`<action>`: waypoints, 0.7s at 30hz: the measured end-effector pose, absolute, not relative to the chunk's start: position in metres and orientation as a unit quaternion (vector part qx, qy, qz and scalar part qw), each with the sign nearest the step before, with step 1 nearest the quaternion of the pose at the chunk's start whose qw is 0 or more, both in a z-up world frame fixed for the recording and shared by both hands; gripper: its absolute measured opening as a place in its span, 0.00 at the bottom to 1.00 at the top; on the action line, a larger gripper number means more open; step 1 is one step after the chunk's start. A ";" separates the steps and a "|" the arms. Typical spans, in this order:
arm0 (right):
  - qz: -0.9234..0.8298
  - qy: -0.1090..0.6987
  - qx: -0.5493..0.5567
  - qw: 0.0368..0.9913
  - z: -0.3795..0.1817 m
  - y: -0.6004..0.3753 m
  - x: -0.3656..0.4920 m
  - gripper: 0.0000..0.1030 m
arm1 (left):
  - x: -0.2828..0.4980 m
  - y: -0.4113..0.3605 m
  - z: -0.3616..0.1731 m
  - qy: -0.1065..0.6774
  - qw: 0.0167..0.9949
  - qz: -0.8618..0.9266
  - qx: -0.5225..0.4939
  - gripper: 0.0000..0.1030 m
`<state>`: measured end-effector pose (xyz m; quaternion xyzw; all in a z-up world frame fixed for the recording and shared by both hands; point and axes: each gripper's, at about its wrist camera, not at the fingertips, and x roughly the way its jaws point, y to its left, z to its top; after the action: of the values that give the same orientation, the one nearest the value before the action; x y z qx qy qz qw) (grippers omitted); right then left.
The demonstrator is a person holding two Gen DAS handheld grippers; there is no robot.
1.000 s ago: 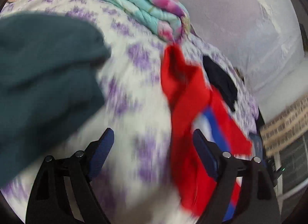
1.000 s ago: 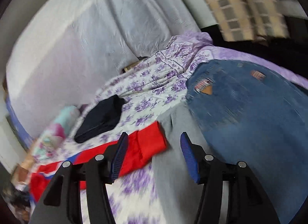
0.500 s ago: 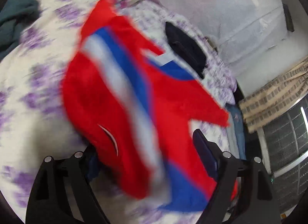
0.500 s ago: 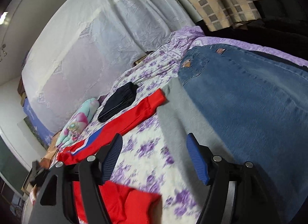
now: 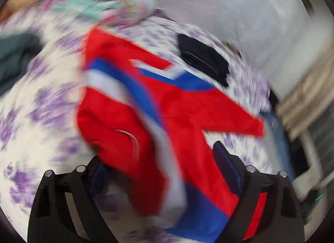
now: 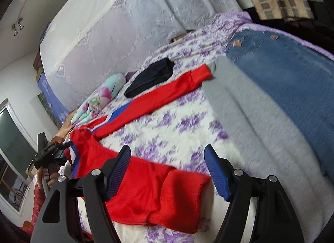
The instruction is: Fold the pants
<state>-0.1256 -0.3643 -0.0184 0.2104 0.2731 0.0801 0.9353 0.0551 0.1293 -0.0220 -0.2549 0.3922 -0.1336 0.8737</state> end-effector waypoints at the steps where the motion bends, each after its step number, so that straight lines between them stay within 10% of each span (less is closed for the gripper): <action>1: 0.083 0.277 0.213 0.933 -0.021 -0.363 -0.124 0.71 | 0.056 0.148 -0.027 0.392 0.864 -0.132 -0.287 0.82; 10: 0.090 0.288 0.218 0.928 -0.026 -0.357 -0.129 0.71 | 0.053 0.187 -0.012 0.309 0.852 -0.106 -0.410 0.81; 16: 0.086 0.283 0.225 0.929 -0.028 -0.364 -0.136 0.72 | -0.022 0.156 0.046 0.216 0.951 -0.033 -0.218 0.82; 21: 0.092 0.293 0.225 0.925 -0.033 -0.361 -0.138 0.73 | -0.017 0.182 0.015 0.300 0.922 -0.024 -0.243 0.86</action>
<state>-0.1383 -0.3607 -0.0326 0.2253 0.2932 0.0924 0.9245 -0.0168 0.1821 0.0154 -0.2429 0.3002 -0.0236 0.9222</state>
